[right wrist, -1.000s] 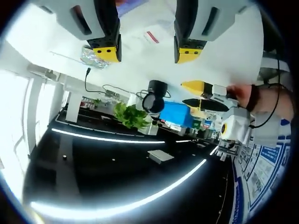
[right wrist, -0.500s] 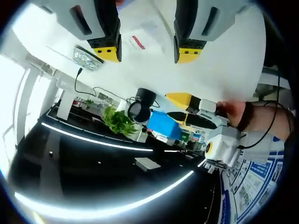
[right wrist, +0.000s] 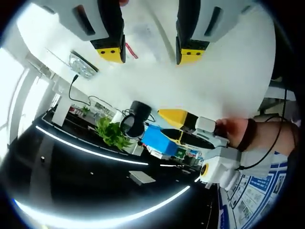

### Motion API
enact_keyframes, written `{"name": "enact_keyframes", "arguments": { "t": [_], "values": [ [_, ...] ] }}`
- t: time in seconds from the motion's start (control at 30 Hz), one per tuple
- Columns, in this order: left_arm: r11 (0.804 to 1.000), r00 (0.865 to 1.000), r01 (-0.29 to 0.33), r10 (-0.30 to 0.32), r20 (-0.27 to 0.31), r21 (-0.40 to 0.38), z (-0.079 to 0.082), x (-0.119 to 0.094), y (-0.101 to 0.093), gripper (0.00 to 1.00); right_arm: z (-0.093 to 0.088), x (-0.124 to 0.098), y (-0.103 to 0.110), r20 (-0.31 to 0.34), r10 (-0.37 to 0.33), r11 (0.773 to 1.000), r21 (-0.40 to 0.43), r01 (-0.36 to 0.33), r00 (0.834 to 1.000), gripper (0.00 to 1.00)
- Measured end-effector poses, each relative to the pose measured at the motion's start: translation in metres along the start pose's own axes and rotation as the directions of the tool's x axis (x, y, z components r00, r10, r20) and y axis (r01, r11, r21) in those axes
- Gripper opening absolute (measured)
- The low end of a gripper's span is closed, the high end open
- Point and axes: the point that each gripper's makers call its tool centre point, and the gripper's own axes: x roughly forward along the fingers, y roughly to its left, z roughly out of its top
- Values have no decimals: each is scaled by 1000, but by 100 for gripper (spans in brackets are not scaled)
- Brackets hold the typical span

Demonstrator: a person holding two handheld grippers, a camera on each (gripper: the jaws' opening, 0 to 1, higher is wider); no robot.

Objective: Clip sheet goods on table flip sheet goods clip sheet goods scan sheet goods put sheet goods back to table

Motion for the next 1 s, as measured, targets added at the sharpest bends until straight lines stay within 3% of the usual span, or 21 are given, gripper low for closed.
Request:
{"name": "enact_keyframes", "arguments": {
  "t": [0.27,0.4,0.6,1.0],
  "values": [
    [1000,1000,-2,2,0,2,0,-1,0,43,0,6,5,-18,7,1000,11,-7,1000,28],
    [1000,1000,-2,2,2,0,0,-1,1,43,-5,6,9,-46,25,997,68,-22,999,19],
    [1000,1000,-5,5,6,-2,1,-1,3,43,-9,3,15,-61,29,996,81,-24,998,0],
    [1000,1000,-3,3,8,-3,1,0,3,43,-4,-3,9,-31,32,986,165,-26,999,0]
  ]
}}
